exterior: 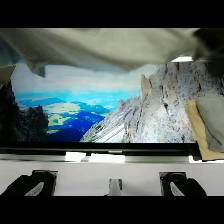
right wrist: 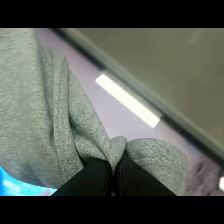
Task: Fold the shirts.
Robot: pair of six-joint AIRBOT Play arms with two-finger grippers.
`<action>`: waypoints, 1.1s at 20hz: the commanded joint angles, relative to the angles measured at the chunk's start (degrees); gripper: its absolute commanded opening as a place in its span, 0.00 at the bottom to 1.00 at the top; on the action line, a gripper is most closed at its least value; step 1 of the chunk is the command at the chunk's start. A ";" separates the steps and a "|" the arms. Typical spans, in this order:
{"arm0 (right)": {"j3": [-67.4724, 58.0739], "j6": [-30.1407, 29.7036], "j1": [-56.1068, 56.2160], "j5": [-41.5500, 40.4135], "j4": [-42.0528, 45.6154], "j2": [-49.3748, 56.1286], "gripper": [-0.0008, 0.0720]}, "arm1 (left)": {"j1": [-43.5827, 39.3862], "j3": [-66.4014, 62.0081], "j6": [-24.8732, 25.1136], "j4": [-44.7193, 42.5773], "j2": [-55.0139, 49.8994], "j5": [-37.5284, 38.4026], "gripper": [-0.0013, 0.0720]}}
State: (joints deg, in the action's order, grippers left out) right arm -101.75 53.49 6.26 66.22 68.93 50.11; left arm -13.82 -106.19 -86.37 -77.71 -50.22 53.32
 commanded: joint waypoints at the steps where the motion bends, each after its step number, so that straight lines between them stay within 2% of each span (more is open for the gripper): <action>1: -6.97 0.46 -1.46 1.99 3.89 -4.94 0.06 | 0.22 -2.67 0.20 -2.78 4.81 9.97 0.08; 4: -6.93 1.84 -1.46 13.79 7.80 -4.31 0.05 | 0.22 -1.51 0.17 -6.99 4.59 23.23 0.08; 8: -4.96 1.66 -1.46 30.01 14.62 2.29 0.06 | 0.22 9.38 -1.84 -6.71 4.46 25.35 0.07; 10: 1.33 -0.13 -1.46 31.10 15.39 7.04 0.06 | 0.22 20.15 -1.97 -5.66 3.17 25.24 0.07; 13: 15.85 -0.46 -1.46 19.47 13.70 14.99 0.06 | 0.22 38.80 -1.99 -2.82 -1.66 18.99 0.08; 16: 24.90 5.14 -1.46 3.43 10.14 24.83 0.06 | 0.22 47.32 -1.99 4.04 -11.10 9.20 0.08; 18: 25.03 7.82 -1.46 -2.29 3.21 30.84 0.06 | 0.24 45.18 -1.95 8.85 -18.69 6.60 0.08; 20: 25.03 8.59 -1.46 -7.19 -5.20 33.99 0.06 | 0.26 39.91 -1.95 9.79 -25.14 4.90 0.08; 22: 25.03 10.71 -1.27 -10.32 -9.99 34.77 0.06 | 0.74 32.81 -1.97 9.79 -31.10 5.77 0.08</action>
State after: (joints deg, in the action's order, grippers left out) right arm -77.93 60.99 4.89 63.96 68.55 81.21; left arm -13.47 -67.83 -88.31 -70.61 -72.86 60.97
